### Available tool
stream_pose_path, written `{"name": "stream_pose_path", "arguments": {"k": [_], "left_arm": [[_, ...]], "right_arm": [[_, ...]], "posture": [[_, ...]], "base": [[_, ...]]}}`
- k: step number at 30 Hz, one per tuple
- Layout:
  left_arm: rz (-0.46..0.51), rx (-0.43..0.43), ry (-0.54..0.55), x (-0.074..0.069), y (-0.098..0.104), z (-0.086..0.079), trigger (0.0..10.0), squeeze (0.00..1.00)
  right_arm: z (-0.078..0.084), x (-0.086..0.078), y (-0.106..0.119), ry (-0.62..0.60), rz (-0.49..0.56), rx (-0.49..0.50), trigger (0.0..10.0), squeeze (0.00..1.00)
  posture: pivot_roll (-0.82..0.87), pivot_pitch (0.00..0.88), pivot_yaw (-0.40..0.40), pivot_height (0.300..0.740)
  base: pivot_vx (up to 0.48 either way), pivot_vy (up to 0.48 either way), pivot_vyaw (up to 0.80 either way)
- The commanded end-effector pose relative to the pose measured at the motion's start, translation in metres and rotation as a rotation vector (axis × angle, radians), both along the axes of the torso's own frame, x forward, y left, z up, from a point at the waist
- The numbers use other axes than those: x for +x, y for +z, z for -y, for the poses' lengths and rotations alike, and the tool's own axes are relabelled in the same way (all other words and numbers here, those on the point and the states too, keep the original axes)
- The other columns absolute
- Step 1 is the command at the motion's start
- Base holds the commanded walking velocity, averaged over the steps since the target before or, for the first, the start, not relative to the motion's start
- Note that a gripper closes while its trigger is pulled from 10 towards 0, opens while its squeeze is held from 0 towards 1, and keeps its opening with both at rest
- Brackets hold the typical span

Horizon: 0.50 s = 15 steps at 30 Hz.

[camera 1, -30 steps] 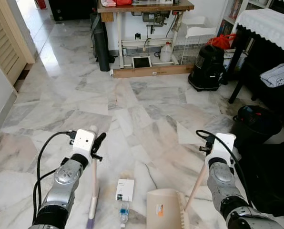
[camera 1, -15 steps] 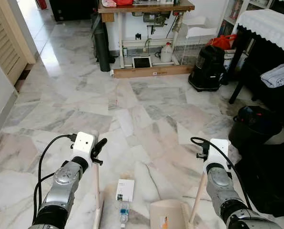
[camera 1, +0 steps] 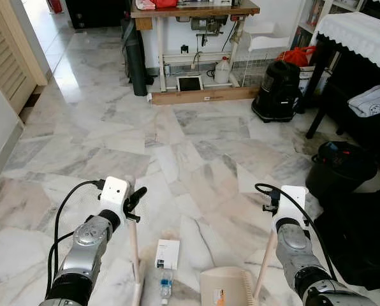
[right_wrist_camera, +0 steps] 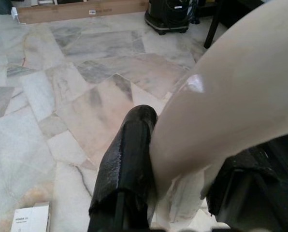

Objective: Sweep floor

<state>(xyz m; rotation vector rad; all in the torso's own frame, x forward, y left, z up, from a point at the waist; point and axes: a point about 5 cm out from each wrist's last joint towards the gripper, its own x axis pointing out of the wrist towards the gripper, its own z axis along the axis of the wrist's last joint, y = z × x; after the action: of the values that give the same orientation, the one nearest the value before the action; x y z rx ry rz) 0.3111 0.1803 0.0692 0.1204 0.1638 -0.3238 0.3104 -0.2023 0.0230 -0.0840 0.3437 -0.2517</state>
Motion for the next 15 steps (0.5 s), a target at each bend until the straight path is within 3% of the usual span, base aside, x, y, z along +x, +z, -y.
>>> {"name": "stream_pose_path", "arguments": {"k": [1, 10, 15], "left_arm": [[-0.004, -0.014, -0.005, 0.0022, 0.0023, 0.0009, 10.0, 0.0], [-0.012, -0.02, -0.023, 0.0018, 0.0028, 0.0017, 10.0, 0.0], [-0.03, -0.071, -0.067, 0.0008, 0.0038, 0.0081, 10.0, 0.0]], "right_arm": [[-0.0012, 0.0011, 0.001, 0.006, 0.004, -0.004, 10.0, 0.0], [-0.0055, 0.0005, -0.0014, 0.026, -0.013, 0.001, 10.0, 0.0], [-0.0064, 0.0006, -0.0016, 0.028, -0.014, 0.004, 10.0, 0.0]], "posture": [[0.05, 0.0, -0.01, 0.74], [0.05, 0.0, -0.005, 0.74], [0.05, 0.0, -0.003, 0.74]], "base": [[0.0, 0.0, 0.0], [0.0, 0.0, 0.0], [0.0, 0.0, 0.0]]}}
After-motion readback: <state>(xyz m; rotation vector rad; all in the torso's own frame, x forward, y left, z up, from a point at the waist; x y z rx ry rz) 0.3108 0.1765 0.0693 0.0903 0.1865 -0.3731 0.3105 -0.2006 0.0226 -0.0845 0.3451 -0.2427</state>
